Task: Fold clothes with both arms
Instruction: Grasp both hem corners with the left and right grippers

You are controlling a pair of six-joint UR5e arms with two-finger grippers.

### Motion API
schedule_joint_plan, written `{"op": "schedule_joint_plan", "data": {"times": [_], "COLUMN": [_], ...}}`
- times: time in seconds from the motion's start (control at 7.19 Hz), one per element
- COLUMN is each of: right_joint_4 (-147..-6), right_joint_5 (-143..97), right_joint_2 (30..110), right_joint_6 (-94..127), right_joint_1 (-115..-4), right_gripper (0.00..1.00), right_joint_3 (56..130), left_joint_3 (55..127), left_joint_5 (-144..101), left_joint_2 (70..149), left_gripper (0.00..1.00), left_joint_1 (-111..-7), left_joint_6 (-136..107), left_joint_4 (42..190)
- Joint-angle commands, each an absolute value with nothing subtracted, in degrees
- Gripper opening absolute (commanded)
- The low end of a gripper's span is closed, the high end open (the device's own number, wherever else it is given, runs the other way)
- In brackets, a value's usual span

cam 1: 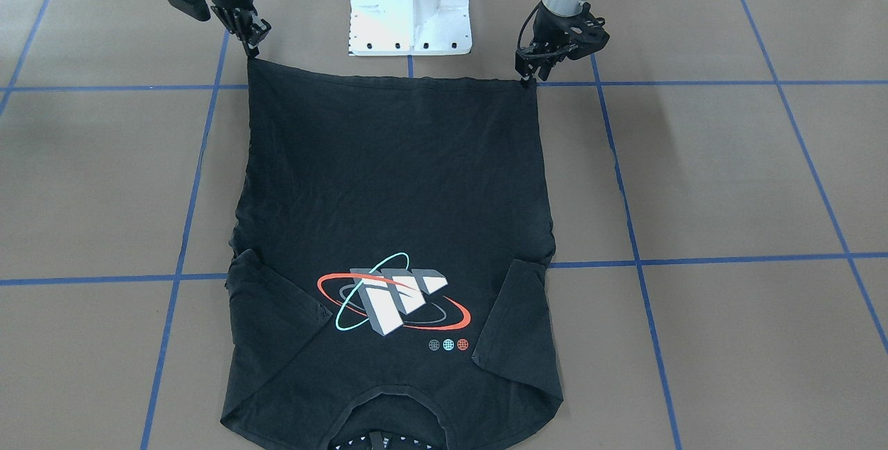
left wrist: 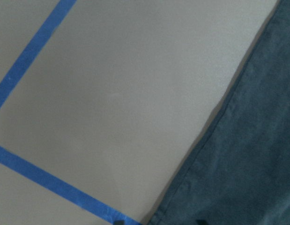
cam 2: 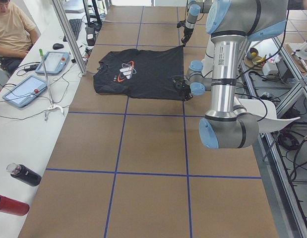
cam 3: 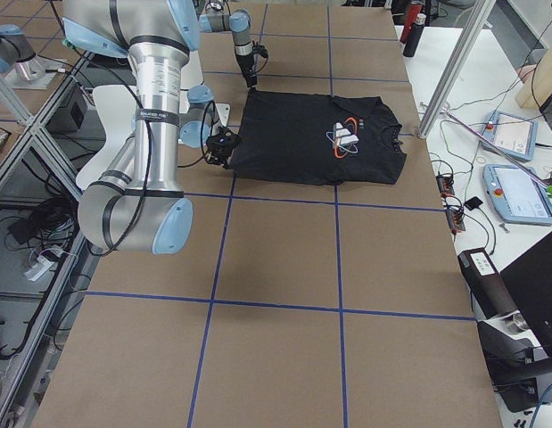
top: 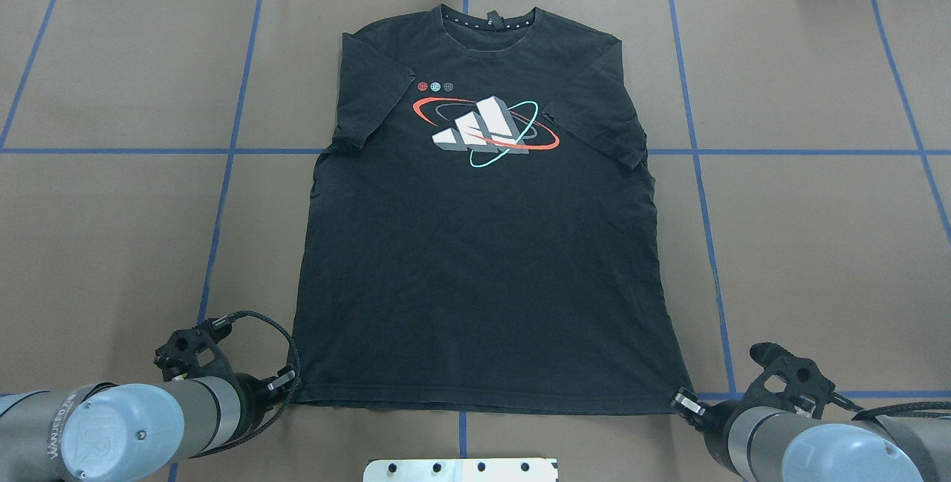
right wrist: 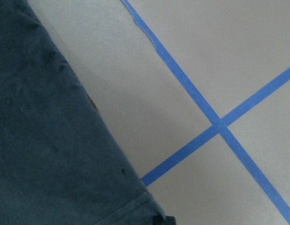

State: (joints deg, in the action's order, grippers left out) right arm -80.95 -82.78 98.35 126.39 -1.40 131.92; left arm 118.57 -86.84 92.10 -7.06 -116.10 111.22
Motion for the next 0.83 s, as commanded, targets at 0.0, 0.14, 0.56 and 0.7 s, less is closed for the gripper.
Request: {"op": "schedule_joint_plan", "data": {"times": [0.0, 0.14, 0.56, 0.7], "right_joint_4": [-80.95, -80.95, -80.86, -80.86], "right_joint_5": [-82.79, -82.79, -82.88, -82.88], "right_joint_2": [98.35, 98.35, 98.35, 98.35], "right_joint_6": [126.39, 126.39, 126.30, 126.30], "right_joint_1": [-1.41, -1.49, -1.49, -1.49], "right_gripper": [0.00, 0.00, 0.00, 0.00], "right_joint_3": [132.01, 132.27, 132.97, 133.15], "left_joint_3": [118.39, 118.39, 118.39, 118.39], "left_joint_5": [-86.84, -86.84, -86.84, -86.92], "left_joint_2": [92.02, 92.02, 92.11, 92.02], "left_gripper": [0.52, 0.52, 0.03, 0.00], "left_joint_1": [-6.94, -6.94, -6.94, -7.03], "left_joint_6": [-116.10, -116.10, -116.10, -116.10], "left_joint_4": [111.18, 111.27, 111.27, 111.18]}}
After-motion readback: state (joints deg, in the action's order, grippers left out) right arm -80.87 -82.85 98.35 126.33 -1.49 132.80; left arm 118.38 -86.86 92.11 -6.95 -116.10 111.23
